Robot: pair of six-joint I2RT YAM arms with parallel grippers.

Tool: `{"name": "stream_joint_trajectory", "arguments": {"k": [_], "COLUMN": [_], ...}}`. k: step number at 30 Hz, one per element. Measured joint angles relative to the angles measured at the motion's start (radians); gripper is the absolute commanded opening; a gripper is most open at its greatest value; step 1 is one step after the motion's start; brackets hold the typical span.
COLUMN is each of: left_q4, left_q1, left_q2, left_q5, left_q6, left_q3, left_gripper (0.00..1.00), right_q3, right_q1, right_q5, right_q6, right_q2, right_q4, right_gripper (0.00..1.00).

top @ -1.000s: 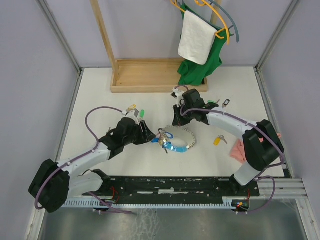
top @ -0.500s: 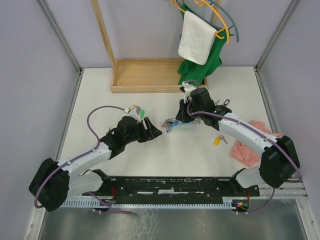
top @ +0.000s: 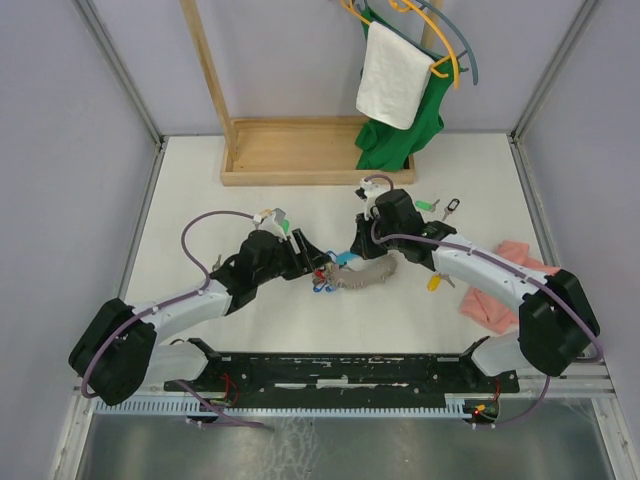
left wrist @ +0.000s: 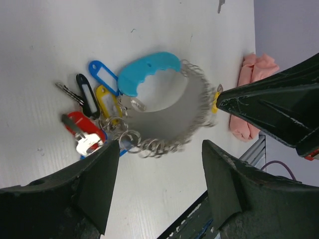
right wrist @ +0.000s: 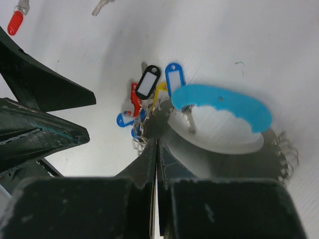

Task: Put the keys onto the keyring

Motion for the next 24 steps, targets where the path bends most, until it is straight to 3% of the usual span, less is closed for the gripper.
{"name": "stream_joint_trajectory", "arguments": {"k": [9,15,24], "left_q4": [0.098,0.089,0.046], "left_q1": [0.0,0.0,-0.013], "left_q2": [0.0,-0.004,-0.012], "left_q5": [0.002,0.002,0.048], "left_q6": [-0.085,-0.089,-0.045], "left_q3": [-0.106,-0.111,-0.141], "left_gripper": [0.72,0.7,0.54], "right_q3": [-0.061,-0.061,-0.07], "right_q1": [0.029,0.059,0.114], "right_q5": [-0.006,-0.018,0.007], "right_q6": [0.028,-0.006,-0.09], "right_q2": [0.002,0.032,0.071], "right_q4": [0.01,-0.015,-0.096], "right_gripper": [0.01,0.27,0.43]}}
